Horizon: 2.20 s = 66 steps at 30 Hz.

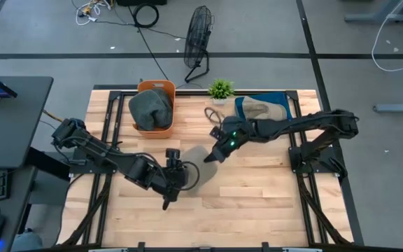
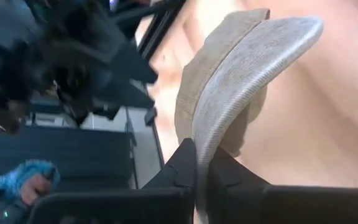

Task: Pick & Place hat
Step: Put the brown cap into the blue bin

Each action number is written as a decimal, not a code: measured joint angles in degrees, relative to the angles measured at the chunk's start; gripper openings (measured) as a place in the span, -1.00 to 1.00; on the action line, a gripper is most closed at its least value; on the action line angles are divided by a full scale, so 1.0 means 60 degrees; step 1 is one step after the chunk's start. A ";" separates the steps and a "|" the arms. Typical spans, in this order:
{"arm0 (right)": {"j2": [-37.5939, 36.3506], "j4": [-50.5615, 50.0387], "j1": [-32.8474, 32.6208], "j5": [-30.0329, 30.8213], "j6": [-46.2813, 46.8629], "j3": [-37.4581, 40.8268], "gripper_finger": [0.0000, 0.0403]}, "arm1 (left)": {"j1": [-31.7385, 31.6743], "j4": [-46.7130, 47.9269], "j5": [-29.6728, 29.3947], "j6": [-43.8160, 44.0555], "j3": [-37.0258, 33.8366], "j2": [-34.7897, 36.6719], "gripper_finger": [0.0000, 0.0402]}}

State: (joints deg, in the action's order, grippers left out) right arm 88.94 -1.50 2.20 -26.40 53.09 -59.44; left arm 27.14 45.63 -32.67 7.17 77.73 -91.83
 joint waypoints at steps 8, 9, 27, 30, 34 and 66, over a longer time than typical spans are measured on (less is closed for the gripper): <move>-0.2091 -0.2708 0.1398 0.0615 -0.1191 0.0000 -0.96 | -0.0008 0.0581 -0.0726 0.1060 0.0000 0.0355 -0.11; -0.2433 -0.3258 0.1608 0.0773 -0.1388 0.0000 -0.96 | -0.0030 0.0818 -0.0809 0.1214 0.0000 0.0441 -0.11; -0.7401 -1.0825 0.5203 0.5300 -0.3429 0.0000 -0.96 | -0.0338 0.2313 -0.0873 0.3201 0.0000 0.1322 -0.12; -0.7420 -1.0883 0.5538 0.5438 -0.3892 0.0000 -0.96 | -0.0441 0.2312 -0.0873 0.3203 0.0000 0.1322 -0.12; -0.7250 -0.9960 0.5802 0.5338 -0.4618 0.0000 -0.96 | -0.0624 0.2306 -0.0870 0.3203 0.0000 0.1322 -0.12; -0.5103 -0.7751 0.7256 0.3542 -0.6688 0.2126 -0.87 | -0.0872 0.2307 -0.0829 0.3655 0.0000 0.1322 -0.12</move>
State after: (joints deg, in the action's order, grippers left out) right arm 58.33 -48.00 45.74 -5.14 12.96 -46.68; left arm 21.91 59.47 -37.65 29.10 77.73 -83.90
